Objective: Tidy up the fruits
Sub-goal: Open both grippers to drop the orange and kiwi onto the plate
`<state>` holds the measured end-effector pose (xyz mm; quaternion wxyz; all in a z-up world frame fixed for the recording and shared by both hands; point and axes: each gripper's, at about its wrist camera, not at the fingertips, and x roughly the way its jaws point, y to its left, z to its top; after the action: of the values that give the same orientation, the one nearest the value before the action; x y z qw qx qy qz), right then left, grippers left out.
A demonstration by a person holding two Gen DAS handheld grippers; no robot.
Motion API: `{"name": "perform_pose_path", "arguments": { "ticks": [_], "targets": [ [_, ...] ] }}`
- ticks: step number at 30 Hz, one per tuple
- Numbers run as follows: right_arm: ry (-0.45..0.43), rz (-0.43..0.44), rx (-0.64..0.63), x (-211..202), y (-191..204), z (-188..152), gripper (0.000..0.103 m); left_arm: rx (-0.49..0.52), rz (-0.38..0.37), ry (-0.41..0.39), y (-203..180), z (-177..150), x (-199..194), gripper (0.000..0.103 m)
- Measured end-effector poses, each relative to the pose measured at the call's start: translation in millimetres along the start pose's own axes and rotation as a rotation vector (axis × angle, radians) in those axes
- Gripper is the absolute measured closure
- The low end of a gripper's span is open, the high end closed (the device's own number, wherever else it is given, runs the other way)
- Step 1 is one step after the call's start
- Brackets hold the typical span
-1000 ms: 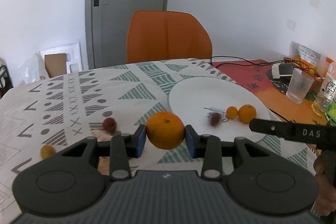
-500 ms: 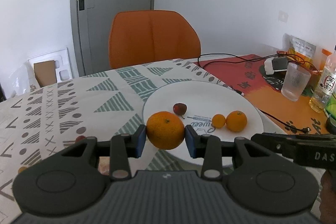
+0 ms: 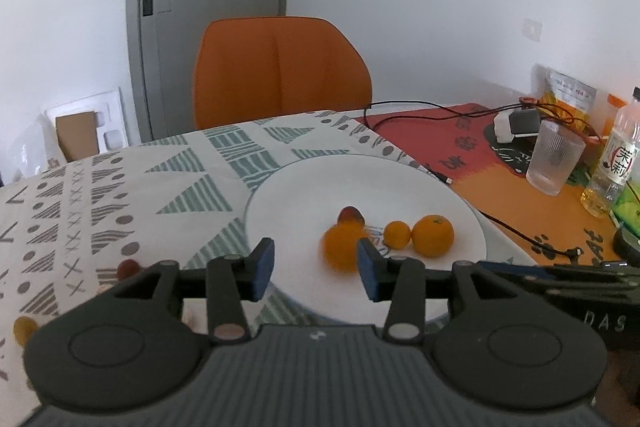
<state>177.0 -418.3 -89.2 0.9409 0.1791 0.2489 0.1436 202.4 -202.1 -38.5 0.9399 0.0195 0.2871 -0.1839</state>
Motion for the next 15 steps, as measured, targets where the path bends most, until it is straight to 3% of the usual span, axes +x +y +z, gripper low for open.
{"name": "perform_pose_path", "arguments": {
  "ticks": [4, 9, 15],
  "targets": [
    [-0.002, 0.014, -0.005, 1, 4, 0, 0.059, -0.02, 0.057, -0.006, 15, -4, -12, 0.045],
    [-0.007, 0.031, -0.017, 2, 13, -1, 0.049, -0.058, 0.112, -0.022, 35, -13, -29, 0.024],
    [-0.018, 0.029, -0.061, 1, 28, -1, 0.028, -0.066, 0.161, -0.024, 53, -23, -42, 0.018]
  ]
}}
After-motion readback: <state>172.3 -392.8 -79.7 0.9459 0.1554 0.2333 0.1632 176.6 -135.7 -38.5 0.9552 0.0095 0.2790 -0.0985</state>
